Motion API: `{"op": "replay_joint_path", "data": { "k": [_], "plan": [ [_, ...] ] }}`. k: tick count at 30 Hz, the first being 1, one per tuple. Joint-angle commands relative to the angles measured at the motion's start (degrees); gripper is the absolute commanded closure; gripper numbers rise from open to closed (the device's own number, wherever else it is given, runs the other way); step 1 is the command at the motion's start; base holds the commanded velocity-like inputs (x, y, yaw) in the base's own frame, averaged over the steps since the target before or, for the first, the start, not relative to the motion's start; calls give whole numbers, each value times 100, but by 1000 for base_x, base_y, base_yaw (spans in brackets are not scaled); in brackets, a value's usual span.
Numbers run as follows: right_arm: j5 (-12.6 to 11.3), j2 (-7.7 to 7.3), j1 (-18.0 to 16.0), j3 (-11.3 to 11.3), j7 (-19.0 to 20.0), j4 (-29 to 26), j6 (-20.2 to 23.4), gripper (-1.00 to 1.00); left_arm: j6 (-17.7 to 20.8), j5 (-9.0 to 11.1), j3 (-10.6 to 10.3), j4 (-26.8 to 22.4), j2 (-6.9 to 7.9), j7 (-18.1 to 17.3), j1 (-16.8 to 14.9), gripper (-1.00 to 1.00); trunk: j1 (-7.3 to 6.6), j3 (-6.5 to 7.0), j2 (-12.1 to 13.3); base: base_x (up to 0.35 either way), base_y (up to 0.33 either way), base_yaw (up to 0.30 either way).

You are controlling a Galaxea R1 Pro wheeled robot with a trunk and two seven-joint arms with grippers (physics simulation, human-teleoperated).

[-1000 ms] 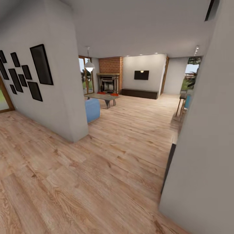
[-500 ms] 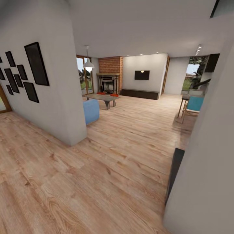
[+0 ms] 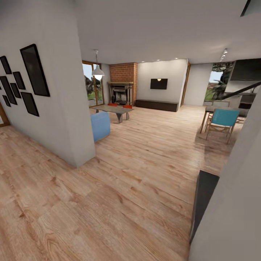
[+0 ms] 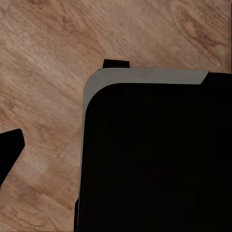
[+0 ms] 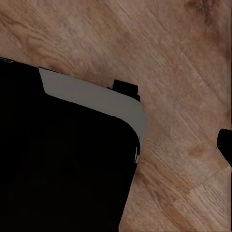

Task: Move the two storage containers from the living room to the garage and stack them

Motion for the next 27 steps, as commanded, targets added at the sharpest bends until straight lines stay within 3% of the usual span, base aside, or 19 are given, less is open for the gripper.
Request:
{"op": "replay_joint_path", "data": {
  "k": [1, 27],
  "plan": [
    [-61, 2, -9, 40, 33, 17, -34, -100, -13, 49, 0, 0, 0, -5, -3, -100, 3, -5, -2, 322, 0, 0],
    [-61, 2, -8, 40, 33, 13, -34, -100, -5, 52, -2, 2, 0, -5, -1, -100, 3, -5, -2, 322, 0, 0]
  ]
}}
